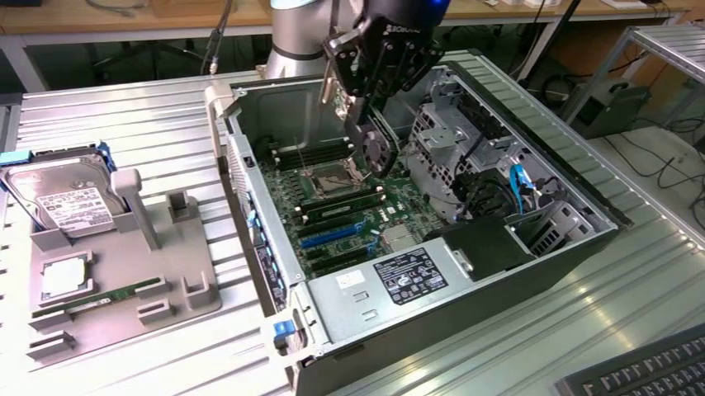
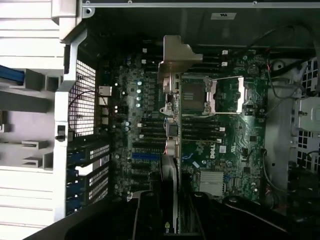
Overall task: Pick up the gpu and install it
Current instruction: 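Pick up the gpu and move the gpu toward the slot, then insert the gpu into the slot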
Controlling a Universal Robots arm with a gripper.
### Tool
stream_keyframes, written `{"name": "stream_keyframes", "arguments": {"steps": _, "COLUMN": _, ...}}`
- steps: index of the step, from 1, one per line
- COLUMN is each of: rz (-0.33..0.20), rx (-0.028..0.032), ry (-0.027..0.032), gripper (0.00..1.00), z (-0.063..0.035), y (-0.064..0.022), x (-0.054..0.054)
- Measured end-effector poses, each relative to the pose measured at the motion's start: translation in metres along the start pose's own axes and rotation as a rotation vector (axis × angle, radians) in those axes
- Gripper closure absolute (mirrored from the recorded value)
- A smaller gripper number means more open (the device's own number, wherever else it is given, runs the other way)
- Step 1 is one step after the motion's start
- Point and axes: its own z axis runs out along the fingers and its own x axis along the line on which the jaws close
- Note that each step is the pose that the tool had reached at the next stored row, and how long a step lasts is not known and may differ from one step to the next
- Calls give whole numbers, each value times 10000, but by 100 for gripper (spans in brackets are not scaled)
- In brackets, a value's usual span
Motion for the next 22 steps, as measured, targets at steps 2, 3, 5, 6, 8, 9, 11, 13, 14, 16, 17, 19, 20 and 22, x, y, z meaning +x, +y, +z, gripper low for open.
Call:
{"name": "stream_keyframes", "arguments": {"steps": 2, "rz": 0, "rx": 0, "ry": 0, "gripper": 74, "z": 28, "y": -5, "x": -93}}
{"name": "stream_keyframes", "arguments": {"steps": 3, "rz": -1, "rx": -1, "ry": 0, "gripper": 74, "z": 43, "y": -7, "x": -140}}
{"name": "stream_keyframes", "arguments": {"steps": 5, "rz": 0, "rx": 2, "ry": 0, "gripper": 74, "z": 71, "y": -14, "x": -231}}
{"name": "stream_keyframes", "arguments": {"steps": 6, "rz": 0, "rx": 2, "ry": 1, "gripper": 74, "z": 88, "y": -21, "x": -268}}
{"name": "stream_keyframes", "arguments": {"steps": 8, "rz": 0, "rx": 1, "ry": 0, "gripper": 74, "z": 118, "y": -28, "x": -288}}
{"name": "stream_keyframes", "arguments": {"steps": 9, "rz": 2, "rx": 2, "ry": 1, "gripper": 74, "z": 117, "y": -28, "x": -288}}
{"name": "stream_keyframes", "arguments": {"steps": 11, "rz": 1, "rx": 2, "ry": 1, "gripper": 74, "z": 118, "y": -28, "x": -288}}
{"name": "stream_keyframes", "arguments": {"steps": 13, "rz": 0, "rx": 1, "ry": 1, "gripper": 74, "z": 118, "y": -28, "x": -288}}
{"name": "stream_keyframes", "arguments": {"steps": 14, "rz": 0, "rx": 1, "ry": 1, "gripper": 74, "z": 118, "y": -28, "x": -288}}
{"name": "stream_keyframes", "arguments": {"steps": 16, "rz": 0, "rx": 1, "ry": 1, "gripper": 74, "z": 118, "y": -28, "x": -288}}
{"name": "stream_keyframes", "arguments": {"steps": 17, "rz": 0, "rx": 1, "ry": 1, "gripper": 74, "z": 118, "y": -28, "x": -288}}
{"name": "stream_keyframes", "arguments": {"steps": 19, "rz": 0, "rx": 1, "ry": 1, "gripper": 74, "z": 118, "y": -28, "x": -288}}
{"name": "stream_keyframes", "arguments": {"steps": 20, "rz": 0, "rx": 1, "ry": 1, "gripper": 74, "z": 118, "y": -28, "x": -288}}
{"name": "stream_keyframes", "arguments": {"steps": 22, "rz": 0, "rx": 1, "ry": 1, "gripper": 74, "z": 118, "y": -28, "x": -288}}
